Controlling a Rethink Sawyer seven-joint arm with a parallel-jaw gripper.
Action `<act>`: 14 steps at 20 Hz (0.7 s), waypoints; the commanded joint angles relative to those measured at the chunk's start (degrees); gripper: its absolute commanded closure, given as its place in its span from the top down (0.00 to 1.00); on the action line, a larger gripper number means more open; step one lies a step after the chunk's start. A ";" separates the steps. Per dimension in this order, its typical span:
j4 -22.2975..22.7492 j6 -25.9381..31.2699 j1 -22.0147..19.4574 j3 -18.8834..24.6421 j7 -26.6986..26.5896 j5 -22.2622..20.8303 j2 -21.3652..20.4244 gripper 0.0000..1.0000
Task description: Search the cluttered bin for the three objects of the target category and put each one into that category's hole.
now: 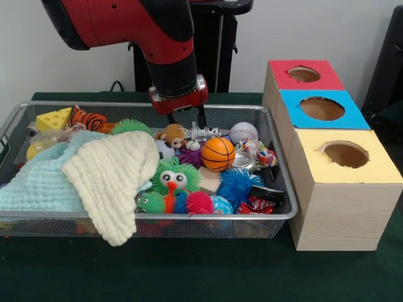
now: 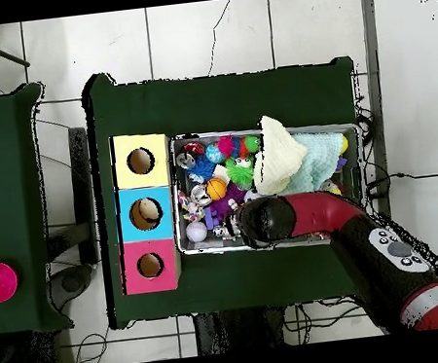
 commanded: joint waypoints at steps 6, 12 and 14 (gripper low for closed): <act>-6.58 0.71 -1.82 4.57 -7.26 -3.12 0.10 1.00; -8.91 2.70 -1.49 4.36 -7.29 -2.53 0.96 1.00; -9.91 4.57 -1.65 5.15 -10.31 -3.18 1.13 1.00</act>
